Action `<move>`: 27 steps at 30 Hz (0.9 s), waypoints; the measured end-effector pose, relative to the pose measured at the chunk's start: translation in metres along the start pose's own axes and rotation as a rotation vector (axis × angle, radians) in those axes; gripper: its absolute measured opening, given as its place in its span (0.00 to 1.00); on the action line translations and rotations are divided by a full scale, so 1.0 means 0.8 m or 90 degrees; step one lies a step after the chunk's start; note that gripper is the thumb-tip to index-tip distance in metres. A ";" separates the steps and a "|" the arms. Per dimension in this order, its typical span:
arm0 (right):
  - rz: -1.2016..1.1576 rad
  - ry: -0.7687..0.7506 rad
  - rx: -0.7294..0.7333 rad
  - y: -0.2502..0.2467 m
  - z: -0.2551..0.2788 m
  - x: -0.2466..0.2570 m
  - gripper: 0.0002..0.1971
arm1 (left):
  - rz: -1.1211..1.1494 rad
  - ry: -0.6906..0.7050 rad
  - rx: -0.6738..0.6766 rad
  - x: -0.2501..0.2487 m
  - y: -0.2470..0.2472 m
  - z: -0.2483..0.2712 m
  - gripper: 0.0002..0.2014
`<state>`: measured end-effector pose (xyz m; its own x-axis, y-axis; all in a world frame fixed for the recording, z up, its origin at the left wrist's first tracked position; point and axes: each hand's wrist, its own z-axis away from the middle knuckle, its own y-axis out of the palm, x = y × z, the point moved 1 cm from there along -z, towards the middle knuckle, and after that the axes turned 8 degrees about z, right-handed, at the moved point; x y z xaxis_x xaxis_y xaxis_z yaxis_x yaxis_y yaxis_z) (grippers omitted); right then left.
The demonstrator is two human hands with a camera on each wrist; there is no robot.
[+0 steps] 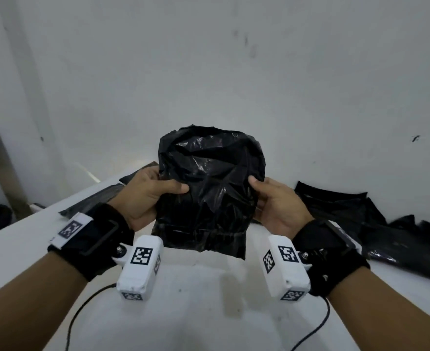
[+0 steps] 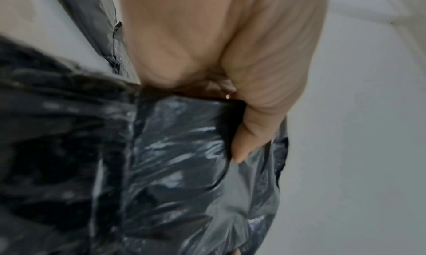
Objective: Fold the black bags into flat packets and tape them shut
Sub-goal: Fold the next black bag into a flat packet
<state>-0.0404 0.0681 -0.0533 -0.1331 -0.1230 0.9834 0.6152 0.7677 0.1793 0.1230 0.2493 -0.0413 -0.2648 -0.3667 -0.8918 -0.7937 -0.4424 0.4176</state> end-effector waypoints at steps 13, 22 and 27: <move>0.058 -0.089 -0.092 -0.034 0.144 0.044 0.02 | 0.032 0.012 -0.007 -0.007 0.063 0.087 0.11; 0.124 -0.131 -0.114 -0.060 0.220 0.064 0.06 | -0.012 -0.018 0.029 0.005 0.118 0.115 0.10; 0.053 -0.104 -0.116 -0.071 0.239 0.060 0.10 | 0.015 -0.023 0.031 0.014 0.136 0.127 0.11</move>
<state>-0.2302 0.1391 -0.0213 -0.1906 0.0504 0.9804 0.7576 0.6426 0.1143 -0.0224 0.2803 -0.0239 -0.3022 -0.3459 -0.8883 -0.8130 -0.3930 0.4296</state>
